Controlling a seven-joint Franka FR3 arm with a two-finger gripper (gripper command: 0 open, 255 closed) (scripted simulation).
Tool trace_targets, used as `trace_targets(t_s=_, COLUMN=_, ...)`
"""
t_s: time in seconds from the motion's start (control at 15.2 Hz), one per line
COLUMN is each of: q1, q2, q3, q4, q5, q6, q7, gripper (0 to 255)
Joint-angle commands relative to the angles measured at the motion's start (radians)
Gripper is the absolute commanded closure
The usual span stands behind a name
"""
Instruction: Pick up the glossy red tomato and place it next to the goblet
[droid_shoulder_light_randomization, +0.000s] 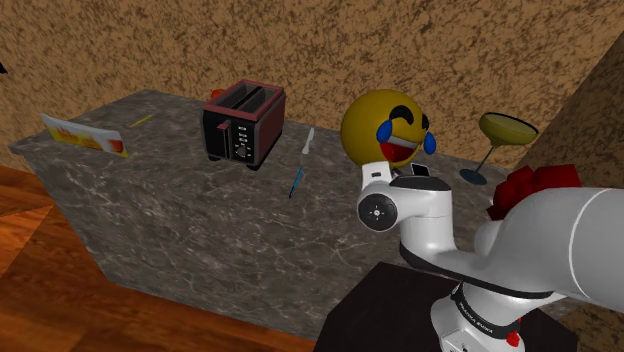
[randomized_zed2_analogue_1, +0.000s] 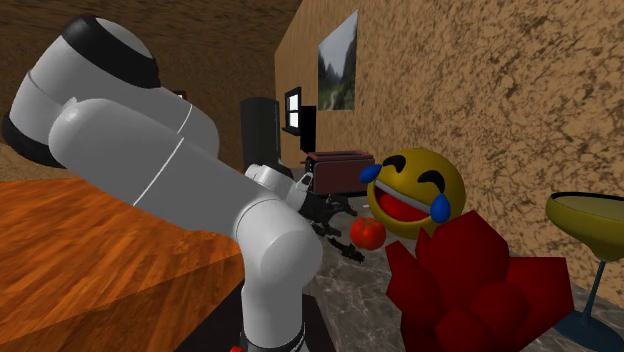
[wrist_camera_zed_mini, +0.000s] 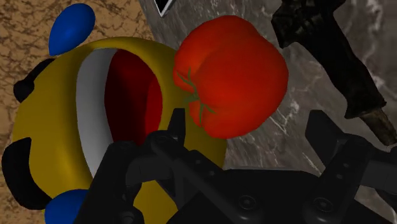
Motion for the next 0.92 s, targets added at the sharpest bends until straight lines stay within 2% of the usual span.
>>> trace_targets(t_s=0.0, q1=-0.021, q2=-0.008, q3=-0.003, q4=-0.019, q5=-0.004, q6=0.054, q7=0.024, gripper=0)
trace_targets(t_s=0.33, q1=-0.163, q2=-0.018, q3=0.061, q4=-0.017, q5=-0.050, q6=0.163, q7=0.055, gripper=0)
trace_targets(t_s=0.79, q1=-0.163, q2=-0.018, q3=0.061, q4=-0.017, q5=-0.050, q6=0.163, q7=0.054, gripper=0)
trace_targets(t_s=0.86, q1=-0.162, q2=-0.018, q3=0.061, q4=-0.018, q5=-0.050, q6=0.163, q7=0.054, gripper=255)
